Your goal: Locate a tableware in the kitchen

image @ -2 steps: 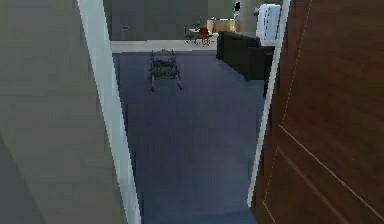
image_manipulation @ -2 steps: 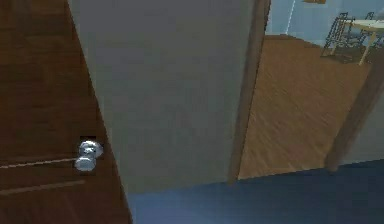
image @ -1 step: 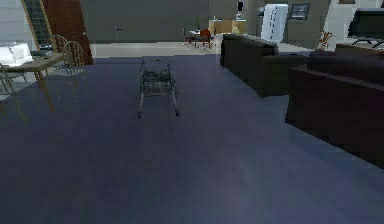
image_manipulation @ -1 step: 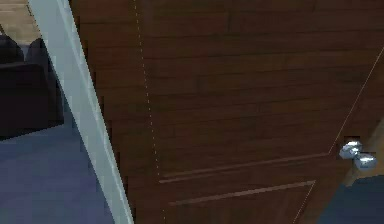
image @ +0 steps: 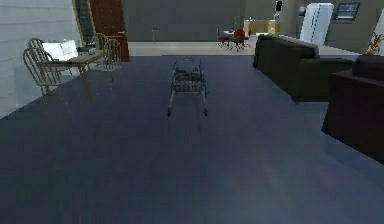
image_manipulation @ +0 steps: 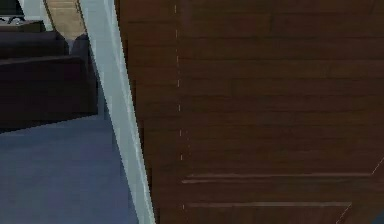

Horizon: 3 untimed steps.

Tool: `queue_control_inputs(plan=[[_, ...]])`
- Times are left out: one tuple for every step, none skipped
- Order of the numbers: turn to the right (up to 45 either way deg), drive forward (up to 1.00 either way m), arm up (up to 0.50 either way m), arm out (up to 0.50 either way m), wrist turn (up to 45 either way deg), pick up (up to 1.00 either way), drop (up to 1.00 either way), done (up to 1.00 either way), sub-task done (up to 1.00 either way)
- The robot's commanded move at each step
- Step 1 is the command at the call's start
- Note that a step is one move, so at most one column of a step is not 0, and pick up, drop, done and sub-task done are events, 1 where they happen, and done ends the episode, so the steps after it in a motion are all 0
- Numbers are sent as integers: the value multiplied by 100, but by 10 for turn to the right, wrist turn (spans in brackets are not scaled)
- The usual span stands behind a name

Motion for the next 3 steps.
queue_control_inputs(plan=[[0, 20, 0, 0, 0, 0, 0, 0, 0], [210, 0, 0, 0, 0, 0, 0, 0, 0], [0, 100, 0, 0, 0, 0, 0, 0, 0]])
